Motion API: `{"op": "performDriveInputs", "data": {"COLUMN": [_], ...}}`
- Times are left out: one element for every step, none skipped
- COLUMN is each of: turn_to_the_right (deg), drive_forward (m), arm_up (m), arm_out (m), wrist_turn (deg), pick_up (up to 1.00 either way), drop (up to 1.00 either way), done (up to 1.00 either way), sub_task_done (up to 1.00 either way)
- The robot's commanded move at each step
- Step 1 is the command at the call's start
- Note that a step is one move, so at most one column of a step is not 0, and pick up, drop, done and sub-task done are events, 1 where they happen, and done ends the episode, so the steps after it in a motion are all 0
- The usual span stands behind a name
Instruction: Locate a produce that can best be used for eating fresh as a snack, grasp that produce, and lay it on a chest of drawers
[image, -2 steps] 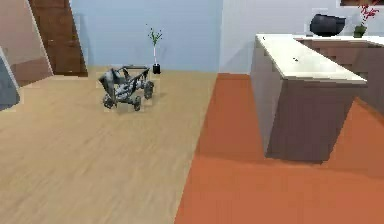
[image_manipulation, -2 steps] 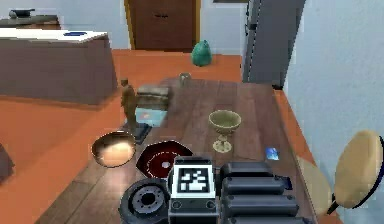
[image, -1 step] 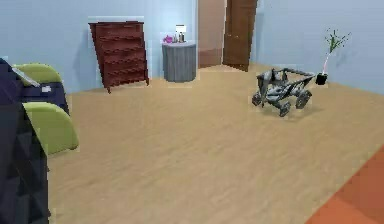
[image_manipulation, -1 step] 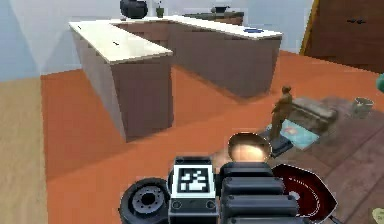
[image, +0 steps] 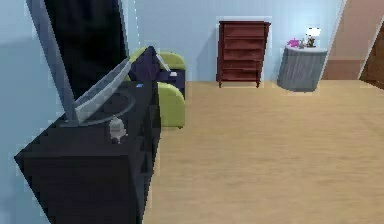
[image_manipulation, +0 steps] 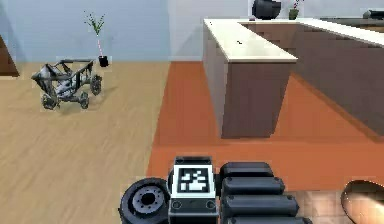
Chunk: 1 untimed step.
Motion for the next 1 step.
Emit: {"op": "performDriveInputs", "data": {"turn_to_the_right": [0.0], "drive_forward": [0.25], "arm_up": [0.0], "arm_out": [0.0], "wrist_turn": [0.0], "pick_up": [0.0], "drop": [0.0], "done": [0.0], "sub_task_done": [0.0]}}
